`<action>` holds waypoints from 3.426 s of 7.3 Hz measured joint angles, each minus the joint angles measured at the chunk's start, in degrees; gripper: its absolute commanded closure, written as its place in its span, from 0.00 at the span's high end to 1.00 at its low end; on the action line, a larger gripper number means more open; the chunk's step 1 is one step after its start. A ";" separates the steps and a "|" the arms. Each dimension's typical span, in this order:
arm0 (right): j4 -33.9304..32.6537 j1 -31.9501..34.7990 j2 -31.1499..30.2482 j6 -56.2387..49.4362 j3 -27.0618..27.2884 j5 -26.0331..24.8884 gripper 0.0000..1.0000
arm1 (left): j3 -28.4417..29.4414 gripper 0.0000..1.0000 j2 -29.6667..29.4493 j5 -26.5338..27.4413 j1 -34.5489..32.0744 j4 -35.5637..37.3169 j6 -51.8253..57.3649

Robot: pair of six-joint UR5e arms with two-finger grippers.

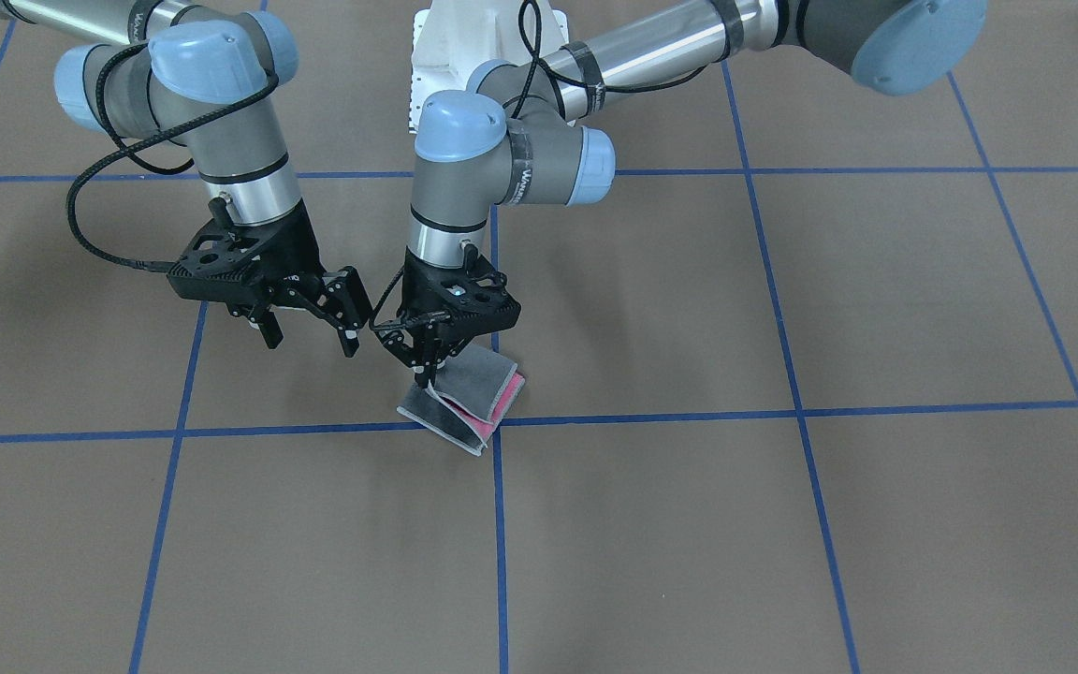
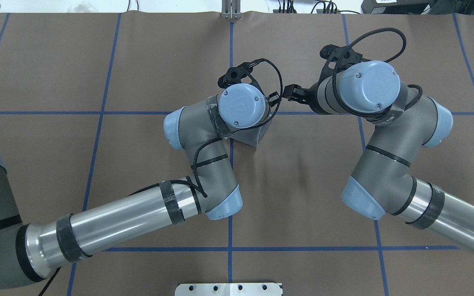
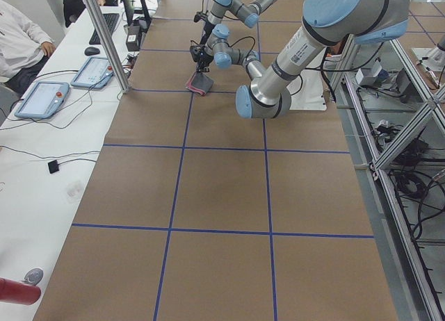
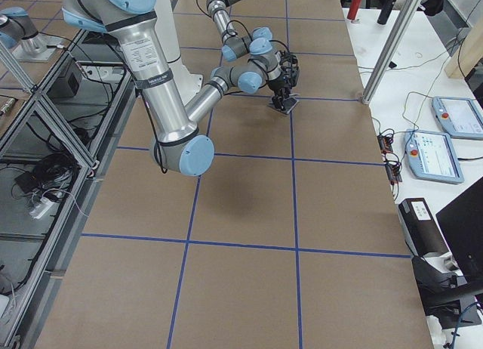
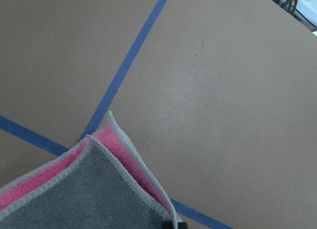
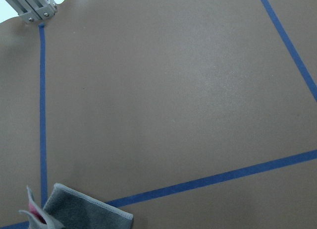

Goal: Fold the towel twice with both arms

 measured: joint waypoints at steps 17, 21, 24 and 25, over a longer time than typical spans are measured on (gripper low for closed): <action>0.24 40.16 -32.88 -69.21 -1.03 32.20 1.00 | -37.34 1.00 50.44 -38.69 -44.99 23.40 92.63; 0.52 43.38 -36.28 -72.19 -2.61 32.87 1.00 | -27.35 1.00 60.18 -42.69 -57.46 22.62 108.57; 0.53 43.41 -36.02 -72.07 -2.91 32.82 1.00 | -27.16 1.00 61.85 -45.50 -61.36 23.50 109.12; 0.53 43.42 -35.66 -71.78 -2.72 33.09 1.00 | -27.29 1.00 62.34 -49.34 -62.59 24.95 109.03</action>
